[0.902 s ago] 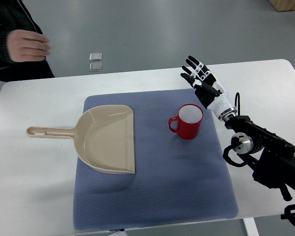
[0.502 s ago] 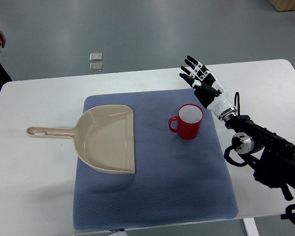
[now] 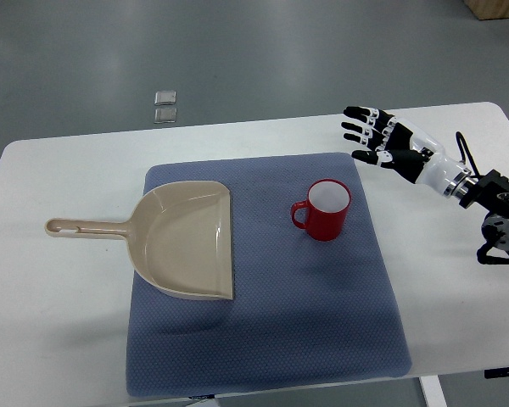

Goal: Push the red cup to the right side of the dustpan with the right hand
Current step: 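Lower the right hand and reach toward the red mug's side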

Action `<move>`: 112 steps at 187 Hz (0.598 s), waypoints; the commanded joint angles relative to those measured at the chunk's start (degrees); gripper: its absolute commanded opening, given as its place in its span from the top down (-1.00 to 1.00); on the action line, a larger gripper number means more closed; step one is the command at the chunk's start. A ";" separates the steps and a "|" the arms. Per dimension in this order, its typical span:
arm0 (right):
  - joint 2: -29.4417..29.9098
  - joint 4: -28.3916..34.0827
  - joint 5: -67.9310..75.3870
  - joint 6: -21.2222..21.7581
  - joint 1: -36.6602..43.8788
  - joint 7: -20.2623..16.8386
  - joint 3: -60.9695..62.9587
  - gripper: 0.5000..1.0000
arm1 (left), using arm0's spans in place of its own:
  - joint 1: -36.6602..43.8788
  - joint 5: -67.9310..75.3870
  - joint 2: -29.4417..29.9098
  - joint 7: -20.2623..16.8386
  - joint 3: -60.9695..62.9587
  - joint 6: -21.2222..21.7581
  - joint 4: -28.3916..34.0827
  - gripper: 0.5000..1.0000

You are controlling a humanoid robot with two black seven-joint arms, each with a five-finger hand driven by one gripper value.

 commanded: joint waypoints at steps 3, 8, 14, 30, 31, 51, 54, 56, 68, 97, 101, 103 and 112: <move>-3.24 0.84 -6.89 0.18 -0.22 0.34 -1.52 -0.74 | -0.03 -0.01 0.00 0.00 0.03 0.00 -0.08 -1.00; -4.03 1.27 -8.20 0.18 -0.31 0.69 -2.13 -0.74 | -0.03 -0.01 0.00 0.00 0.03 -0.09 -0.08 -1.00; -4.91 1.80 -9.26 0.18 -0.40 1.13 -2.66 -0.74 | -0.03 0.08 0.00 0.00 0.03 -0.09 -0.08 -1.00; -6.23 3.47 -10.41 0.18 -0.66 1.75 -3.54 -0.74 | -0.03 0.08 0.00 0.08 0.03 -0.09 -0.17 -1.00; -6.23 3.65 -10.41 0.18 -0.66 1.75 -3.71 -0.74 | -0.03 0.08 0.00 0.08 0.03 -0.09 -0.17 -1.00; -6.14 3.83 -11.37 0.18 -1.01 1.83 -5.21 -0.74 | -0.03 -0.01 0.00 0.08 0.03 -0.09 -0.17 -1.00; -6.14 3.83 -11.37 0.18 -1.01 1.83 -5.38 -0.74 | -0.03 -0.01 0.00 0.08 0.03 -0.09 -0.17 -1.00; -6.05 3.83 -11.46 0.18 -1.10 1.83 -5.56 -0.74 | -0.03 -0.01 0.00 0.08 0.03 -0.09 -0.17 -1.00; -5.44 3.91 -11.46 0.18 -1.89 1.92 -5.73 -0.74 | -0.03 0.08 0.00 0.08 0.03 -0.09 -0.17 -1.00; -2.98 3.83 -11.46 -0.98 -3.03 2.01 -5.65 -0.74 | -0.03 -0.01 0.00 0.08 0.03 -0.09 -0.08 -1.00; -2.54 3.83 -11.46 -1.42 -3.12 2.01 -5.65 -0.74 | -0.03 -0.01 0.00 0.08 -0.05 -0.09 -0.08 -1.00; -2.27 3.83 -11.46 -1.60 -3.12 2.01 -5.65 -0.74 | -0.03 -0.01 0.00 0.08 -0.05 -0.09 -0.08 -1.00; -1.57 3.83 -11.46 -2.30 -3.21 2.01 -5.65 -0.74 | -0.03 -0.01 0.00 0.08 -0.05 -0.09 -0.08 -1.00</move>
